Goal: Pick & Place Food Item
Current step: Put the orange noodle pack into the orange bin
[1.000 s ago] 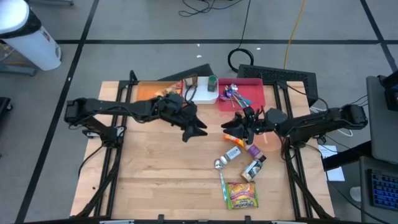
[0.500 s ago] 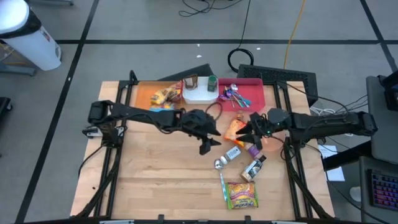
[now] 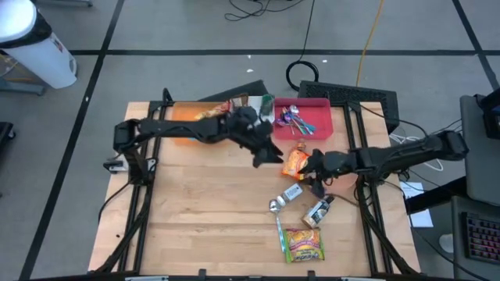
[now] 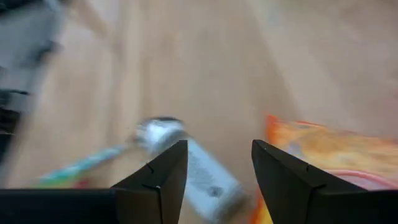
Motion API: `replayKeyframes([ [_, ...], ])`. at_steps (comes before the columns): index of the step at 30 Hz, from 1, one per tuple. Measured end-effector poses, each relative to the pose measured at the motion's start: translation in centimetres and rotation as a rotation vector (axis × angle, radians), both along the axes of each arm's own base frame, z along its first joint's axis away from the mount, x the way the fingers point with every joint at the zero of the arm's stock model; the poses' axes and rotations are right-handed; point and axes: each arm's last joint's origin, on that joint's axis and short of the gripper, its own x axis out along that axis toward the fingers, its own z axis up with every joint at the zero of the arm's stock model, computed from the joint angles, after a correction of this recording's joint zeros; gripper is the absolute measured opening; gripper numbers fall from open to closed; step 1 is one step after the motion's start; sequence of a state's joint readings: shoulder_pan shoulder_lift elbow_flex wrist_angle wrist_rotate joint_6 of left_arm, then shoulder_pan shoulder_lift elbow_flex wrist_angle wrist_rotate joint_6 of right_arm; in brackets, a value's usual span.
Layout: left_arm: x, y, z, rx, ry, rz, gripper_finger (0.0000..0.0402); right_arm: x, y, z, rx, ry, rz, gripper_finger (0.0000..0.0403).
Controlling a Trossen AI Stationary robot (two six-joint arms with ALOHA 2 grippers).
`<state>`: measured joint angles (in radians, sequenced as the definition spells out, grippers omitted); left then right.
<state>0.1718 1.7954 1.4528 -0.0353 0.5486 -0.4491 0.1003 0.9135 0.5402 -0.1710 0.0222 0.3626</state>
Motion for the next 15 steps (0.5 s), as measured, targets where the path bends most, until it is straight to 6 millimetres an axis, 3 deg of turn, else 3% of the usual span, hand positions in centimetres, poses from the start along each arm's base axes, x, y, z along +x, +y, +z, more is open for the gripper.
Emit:
replayKeyframes([
  [6, -2.9, 1.0, 4.8, 0.044, -0.144, 0.027, 0.0223, 2.3, -0.3, 0.2, -0.190, 0.125, -0.068, 0.0171],
  [11, -5.8, 1.0, 8.9, 0.084, -0.274, 0.038, 0.0223, 4.5, 0.0, -0.1, -0.227, 0.230, -0.032, 0.0171],
  [15, -7.8, 0.5, 10.8, 0.121, -0.320, 0.033, 0.0223, 5.9, 0.3, -1.3, -0.256, 0.357, 0.002, 0.0171],
])
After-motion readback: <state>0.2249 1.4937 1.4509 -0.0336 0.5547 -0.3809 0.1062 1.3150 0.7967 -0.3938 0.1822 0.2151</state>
